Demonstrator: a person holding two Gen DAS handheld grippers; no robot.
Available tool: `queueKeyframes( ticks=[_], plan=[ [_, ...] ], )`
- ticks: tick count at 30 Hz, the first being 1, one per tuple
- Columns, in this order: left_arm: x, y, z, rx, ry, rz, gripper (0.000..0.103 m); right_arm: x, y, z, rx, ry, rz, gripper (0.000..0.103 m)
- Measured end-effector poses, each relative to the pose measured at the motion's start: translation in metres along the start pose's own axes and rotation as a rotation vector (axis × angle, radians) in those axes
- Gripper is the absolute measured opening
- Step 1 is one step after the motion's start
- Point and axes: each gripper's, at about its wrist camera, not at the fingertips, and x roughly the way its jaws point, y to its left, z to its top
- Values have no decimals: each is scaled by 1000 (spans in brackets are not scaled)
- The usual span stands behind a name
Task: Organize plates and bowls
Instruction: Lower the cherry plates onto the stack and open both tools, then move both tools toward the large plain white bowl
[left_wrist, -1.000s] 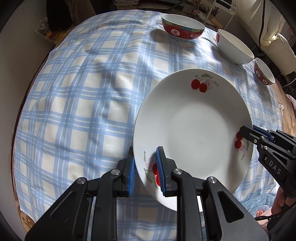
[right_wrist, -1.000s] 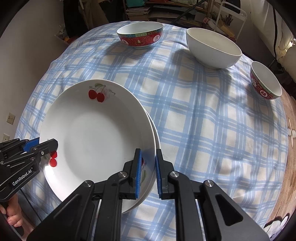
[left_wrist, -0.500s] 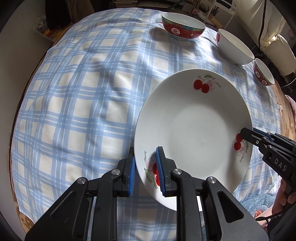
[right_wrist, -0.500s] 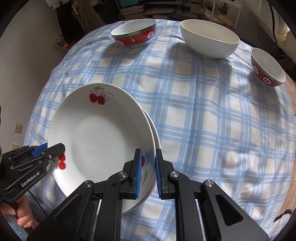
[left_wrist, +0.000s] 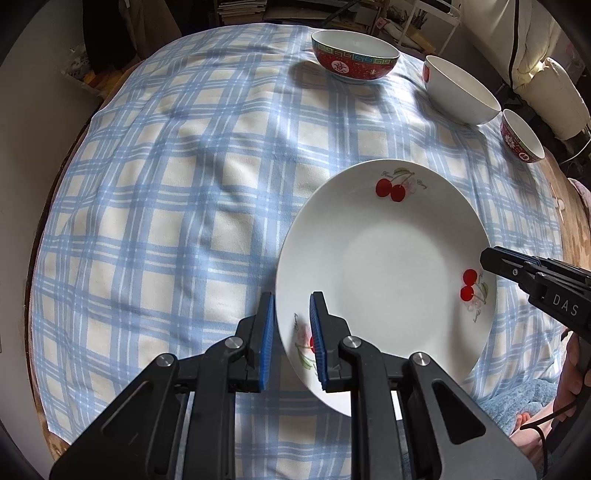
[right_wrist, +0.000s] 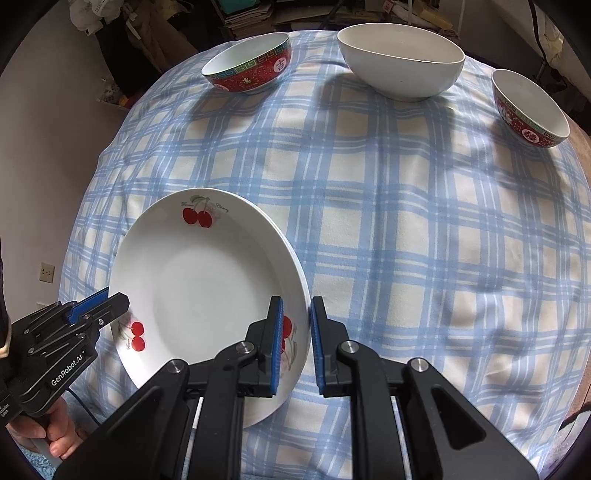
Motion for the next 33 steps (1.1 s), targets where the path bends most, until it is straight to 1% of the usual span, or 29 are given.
queueKeyframes(
  ticks=[5, 9, 12, 14, 16, 18, 19, 20, 21, 23, 24, 25, 26, 28, 29, 31, 33],
  plan=[
    [0, -1, 0, 6, 4, 11, 19, 1, 0, 1, 2, 4, -1, 18],
    [-7, 2, 0, 1, -24, 7, 19, 2, 1, 2, -4, 4, -6, 18],
    [-7, 6, 1, -14, -30, 28, 19, 2, 1, 3, -6, 6, -6, 18],
    [-9, 8, 2, -27, -33, 16, 19, 1, 1, 4, 0, 4, 5, 18],
    [-11, 7, 4, -18, -42, 13, 19, -2, -2, 5, 7, -1, 13, 19],
    [-12, 2, 6, 13, -52, 22, 20, -6, -4, 8, 17, -6, 11, 28],
    [-13, 0, 7, 27, -56, 30, 21, -8, -5, 9, 23, -14, 0, 43],
    [-14, -2, 8, 36, -60, 36, 22, -12, -7, 10, 27, -26, -9, 53],
    [-15, -4, 9, 43, -64, 38, 25, -15, -8, 11, 28, -39, -14, 61],
    [-18, -6, 11, 53, -73, 42, 38, -22, -10, 14, 30, -61, -16, 63],
    [-19, -7, 13, 57, -78, 60, 57, -25, -11, 16, 33, -68, -12, 65],
    [-20, -8, 14, 58, -85, 82, 72, -28, -13, 19, 38, -74, -5, 70],
    [-22, -8, 16, 53, -94, 90, 73, -31, -15, 22, 44, -81, 2, 76],
    [-25, -7, 20, 45, -93, 70, 75, -37, -20, 29, 55, -102, 7, 83],
    [-27, -6, 22, 38, -90, 64, 77, -40, -22, 33, 58, -110, 4, 84],
    [-31, -6, 26, 23, -86, 77, 83, -47, -27, 42, 64, -126, 5, 84],
    [-37, -6, 32, 24, -100, 97, 84, -53, -34, 51, 77, -140, 9, 87]
  ],
)
